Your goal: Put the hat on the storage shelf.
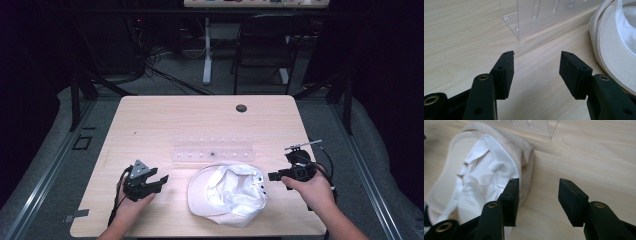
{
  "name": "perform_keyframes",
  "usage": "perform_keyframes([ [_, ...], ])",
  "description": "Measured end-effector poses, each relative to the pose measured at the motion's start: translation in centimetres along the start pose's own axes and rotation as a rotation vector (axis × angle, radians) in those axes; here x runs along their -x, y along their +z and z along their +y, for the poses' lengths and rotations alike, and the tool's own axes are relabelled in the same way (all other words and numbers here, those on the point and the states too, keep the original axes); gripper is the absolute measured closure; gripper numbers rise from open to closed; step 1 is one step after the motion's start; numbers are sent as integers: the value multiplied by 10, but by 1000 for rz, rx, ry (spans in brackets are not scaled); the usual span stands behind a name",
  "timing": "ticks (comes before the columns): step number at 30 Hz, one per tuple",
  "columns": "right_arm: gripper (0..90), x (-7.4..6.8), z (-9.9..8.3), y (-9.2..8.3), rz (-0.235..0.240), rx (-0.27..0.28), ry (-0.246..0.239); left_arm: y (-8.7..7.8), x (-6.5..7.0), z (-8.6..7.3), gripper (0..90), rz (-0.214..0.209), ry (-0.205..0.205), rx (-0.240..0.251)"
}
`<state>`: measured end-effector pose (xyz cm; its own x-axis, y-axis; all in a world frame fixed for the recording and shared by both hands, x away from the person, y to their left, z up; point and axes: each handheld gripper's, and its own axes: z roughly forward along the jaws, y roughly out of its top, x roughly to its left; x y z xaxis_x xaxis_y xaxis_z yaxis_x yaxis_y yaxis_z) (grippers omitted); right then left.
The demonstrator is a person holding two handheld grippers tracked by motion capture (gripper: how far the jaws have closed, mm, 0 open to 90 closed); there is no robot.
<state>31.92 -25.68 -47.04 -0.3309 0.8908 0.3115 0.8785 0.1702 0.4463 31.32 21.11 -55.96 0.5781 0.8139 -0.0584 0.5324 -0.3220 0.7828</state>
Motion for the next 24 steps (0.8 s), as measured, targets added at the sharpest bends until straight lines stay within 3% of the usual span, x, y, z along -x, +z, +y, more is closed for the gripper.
perform_keyframes([
  [4,502,-4,6,3,81,-54,26,-1,0,0,463,1,-4,1],
  [8,484,-5,7,8,116,-110,33,-1,0,0,463,1,-3,3],
  [13,479,-8,5,16,124,-129,80,-1,0,0,463,1,-1,4],
  [15,479,-4,6,18,131,-155,56,-1,0,0,463,1,-1,4],
  [17,478,-5,5,22,132,-133,87,-1,0,0,463,0,-2,4],
  [21,471,-3,3,30,163,-169,86,0,0,0,463,0,-1,4],
  [22,468,-4,2,33,166,-163,105,0,0,0,464,0,-1,3],
  [24,463,-3,2,37,191,-196,90,0,0,0,463,0,0,2],
])
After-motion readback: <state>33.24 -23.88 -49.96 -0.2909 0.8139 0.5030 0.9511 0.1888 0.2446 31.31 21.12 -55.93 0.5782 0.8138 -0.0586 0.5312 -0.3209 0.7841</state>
